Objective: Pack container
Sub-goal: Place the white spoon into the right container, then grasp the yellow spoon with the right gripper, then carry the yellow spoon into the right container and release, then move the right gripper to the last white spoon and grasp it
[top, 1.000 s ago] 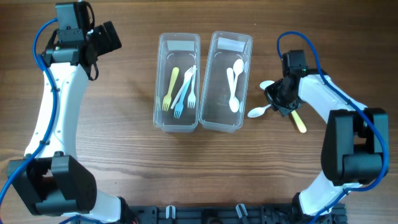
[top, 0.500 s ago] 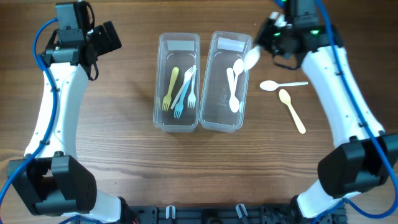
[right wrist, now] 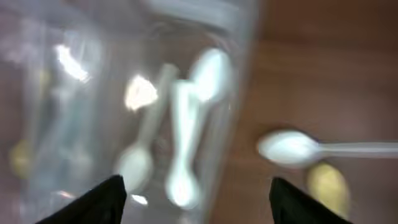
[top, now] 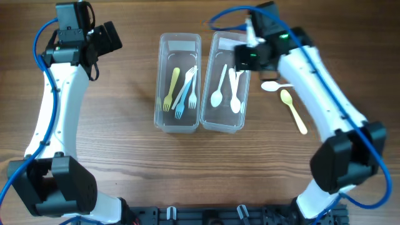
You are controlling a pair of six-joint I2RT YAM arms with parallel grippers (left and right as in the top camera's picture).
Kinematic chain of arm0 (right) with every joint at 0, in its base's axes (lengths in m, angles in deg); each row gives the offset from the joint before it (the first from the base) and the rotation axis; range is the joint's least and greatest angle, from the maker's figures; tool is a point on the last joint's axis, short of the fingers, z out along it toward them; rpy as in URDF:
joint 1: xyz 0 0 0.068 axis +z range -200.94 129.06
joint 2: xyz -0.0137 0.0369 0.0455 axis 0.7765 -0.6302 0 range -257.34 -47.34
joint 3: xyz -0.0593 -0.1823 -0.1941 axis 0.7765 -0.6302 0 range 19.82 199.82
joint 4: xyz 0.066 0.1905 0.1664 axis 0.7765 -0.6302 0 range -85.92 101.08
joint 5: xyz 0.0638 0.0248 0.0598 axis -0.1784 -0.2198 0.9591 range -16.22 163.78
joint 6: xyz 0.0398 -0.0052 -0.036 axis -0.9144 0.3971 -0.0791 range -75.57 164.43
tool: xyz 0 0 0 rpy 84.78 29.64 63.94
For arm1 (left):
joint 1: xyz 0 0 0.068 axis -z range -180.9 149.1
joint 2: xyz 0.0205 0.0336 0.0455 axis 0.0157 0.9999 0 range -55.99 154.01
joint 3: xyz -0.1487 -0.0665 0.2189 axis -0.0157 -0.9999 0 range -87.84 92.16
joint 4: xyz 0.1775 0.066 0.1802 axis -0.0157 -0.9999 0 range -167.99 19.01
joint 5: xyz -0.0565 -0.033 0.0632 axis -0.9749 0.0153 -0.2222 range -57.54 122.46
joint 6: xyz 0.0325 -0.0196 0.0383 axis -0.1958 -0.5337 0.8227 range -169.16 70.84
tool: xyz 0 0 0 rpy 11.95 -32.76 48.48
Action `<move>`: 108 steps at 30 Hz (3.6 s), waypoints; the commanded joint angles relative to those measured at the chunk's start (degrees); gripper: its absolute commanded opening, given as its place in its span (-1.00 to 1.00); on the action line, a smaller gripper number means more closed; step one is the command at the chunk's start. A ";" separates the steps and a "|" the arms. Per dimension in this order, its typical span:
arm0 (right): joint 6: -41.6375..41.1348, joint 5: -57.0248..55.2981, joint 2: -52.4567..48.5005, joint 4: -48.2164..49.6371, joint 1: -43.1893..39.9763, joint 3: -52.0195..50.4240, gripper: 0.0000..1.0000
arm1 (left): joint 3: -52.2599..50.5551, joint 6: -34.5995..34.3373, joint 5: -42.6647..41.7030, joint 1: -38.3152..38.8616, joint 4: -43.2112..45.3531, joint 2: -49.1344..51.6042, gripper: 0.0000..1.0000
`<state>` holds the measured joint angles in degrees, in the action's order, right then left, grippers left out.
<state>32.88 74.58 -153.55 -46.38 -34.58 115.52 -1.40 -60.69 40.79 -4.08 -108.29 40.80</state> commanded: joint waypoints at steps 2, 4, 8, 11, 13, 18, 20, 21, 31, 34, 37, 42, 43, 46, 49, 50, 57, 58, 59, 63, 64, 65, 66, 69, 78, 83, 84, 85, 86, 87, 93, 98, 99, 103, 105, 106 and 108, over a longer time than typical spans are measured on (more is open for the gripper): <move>10.58 -5.29 4.98 -10.12 -10.56 0.24 0.47 | 0.81 -0.96 0.31 -0.20 0.20 -0.79 0.99; 13.75 -3.43 4.81 -12.20 -13.38 -1.38 0.36 | 0.81 -0.94 0.31 -0.20 0.20 -0.79 0.99; 19.08 -2.03 4.81 -9.03 -16.20 -9.49 0.10 | 0.81 -0.94 0.31 -0.20 0.20 -0.79 1.00; 20.52 -2.03 4.81 -5.01 -17.14 -16.72 0.10 | 0.81 -0.96 0.31 -0.20 0.20 -0.79 1.00; 21.27 -2.05 4.81 -2.27 -17.20 -20.13 0.10 | 0.81 -0.94 0.31 -0.20 0.20 -0.79 1.00; 22.05 -2.71 4.81 5.90 -17.44 -27.96 0.14 | 0.81 -0.94 0.31 -0.20 0.20 -0.79 0.99; 22.16 -2.71 4.52 10.38 -18.45 -31.01 0.13 | 0.81 -0.94 0.31 -0.20 0.20 -0.79 0.99; 22.36 -2.71 4.42 11.82 -18.78 -32.00 0.12 | 0.81 -0.94 0.31 -0.20 0.20 -0.79 0.99; 26.53 -2.23 4.33 25.81 -22.05 -40.02 -0.06 | 0.81 -0.94 0.31 -0.20 0.20 -0.79 1.00; 26.40 -0.20 4.33 26.14 -22.05 -41.11 -0.44 | 0.81 -0.96 0.31 -0.20 0.20 -0.79 1.00; 24.63 0.74 4.46 25.83 -22.01 -40.83 -0.91 | 0.81 -0.96 0.31 -0.20 0.20 -0.79 0.99; 21.66 1.16 7.08 14.10 -21.99 -26.58 -0.91 | 0.81 -0.96 0.31 -0.20 0.20 -0.79 0.99; 20.59 4.85 7.96 11.39 -21.92 -22.25 -0.91 | 0.81 -0.94 0.31 -0.20 0.20 -0.79 1.00; 11.21 20.59 11.39 11.78 -18.32 -10.62 -0.91 | 0.81 -0.94 0.31 -0.20 0.20 -0.79 0.99; 4.48 21.35 11.45 16.28 -13.92 -10.54 -0.91 | 0.81 -0.94 0.31 -0.20 0.20 -0.79 0.99; 2.60 21.35 11.17 17.29 -12.39 -10.75 -0.91 | 0.81 -0.94 0.31 -0.20 0.20 -0.79 1.00; -7.08 15.43 6.91 20.37 -2.03 -10.86 -0.92 | 0.81 -0.94 0.31 -0.20 0.20 -0.79 0.99; -7.89 13.64 6.12 20.37 -1.09 -10.86 -0.91 | 0.81 -0.94 0.31 -0.20 0.20 -0.79 1.00; -8.20 12.66 5.42 20.37 -0.35 -10.86 -0.91 | 0.81 -0.94 0.31 -0.20 0.20 -0.79 0.99; -8.11 12.70 3.37 20.41 1.05 -10.86 -0.39 | 0.81 -0.94 0.31 -0.20 0.20 -0.79 1.00; -8.09 12.70 2.93 20.55 1.05 -10.86 -0.13 | 0.81 -0.94 0.31 -0.20 0.20 -0.79 1.00; -8.02 12.70 2.86 20.63 1.03 -10.86 0.23 | 0.81 -0.94 0.31 -0.20 0.20 -0.79 1.00; -7.85 12.61 2.64 20.79 1.03 -10.86 0.34 | 0.81 -0.94 0.31 -0.20 0.20 -0.79 1.00; -0.07 12.11 2.80 22.69 0.83 -10.75 0.40 | 0.81 -0.96 0.31 -0.20 0.20 -0.79 1.00; 28.17 3.04 9.01 11.65 -11.23 -5.60 0.77 | 0.81 -0.96 0.31 -0.20 0.20 -0.79 1.00; 54.53 5.99 8.87 4.96 -18.62 -6.27 0.78 | 0.81 -0.94 0.31 -0.20 0.20 -0.79 1.00; 58.27 7.52 8.81 4.68 -19.30 -6.73 0.78 | 0.81 -0.96 0.31 -0.20 0.20 -0.79 1.00; 61.44 8.70 8.66 4.70 -19.71 -7.17 0.78 | 0.81 -0.94 0.31 -0.20 0.20 -0.79 0.99; 63.36 9.14 8.52 4.70 -19.91 -7.43 0.78 | 0.81 -0.94 0.31 -0.20 0.20 -0.79 1.00; 65.75 9.14 8.07 4.79 -20.17 -7.67 0.79 | 0.81 -0.94 0.31 -0.20 0.20 -0.79 0.99; 68.46 5.68 3.37 7.93 -22.32 -8.09 0.82 | 0.81 -0.94 0.31 -0.20 0.20 -0.79 0.99; 60.78 2.80 -3.28 15.32 -26.12 -8.09 0.89 | 0.81 -0.94 0.31 -0.20 0.20 -0.79 0.99; 59.30 2.80 -4.24 16.55 -26.80 -8.09 0.90 | 0.81 -0.94 0.31 -0.20 0.20 -0.79 1.00; 55.76 2.84 -7.15 20.52 -28.92 -8.09 0.91 | 0.81 -0.94 0.31 -0.20 0.20 -0.79 1.00; 55.71 2.82 -8.52 21.53 -29.53 -8.09 0.95 | 0.81 -0.96 0.31 -0.20 0.20 -0.79 1.00; 56.11 2.82 -9.03 21.44 -29.59 -8.09 0.95 | 0.81 -0.94 0.31 -0.20 0.20 -0.79 0.99; 56.61 2.80 -10.45 21.35 -29.70 -8.09 0.95 | 0.81 -0.96 0.31 -0.20 0.20 -0.79 1.00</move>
<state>90.69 77.88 -162.01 -25.26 -64.28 108.02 -1.40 -60.69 40.79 -4.08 -108.27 40.80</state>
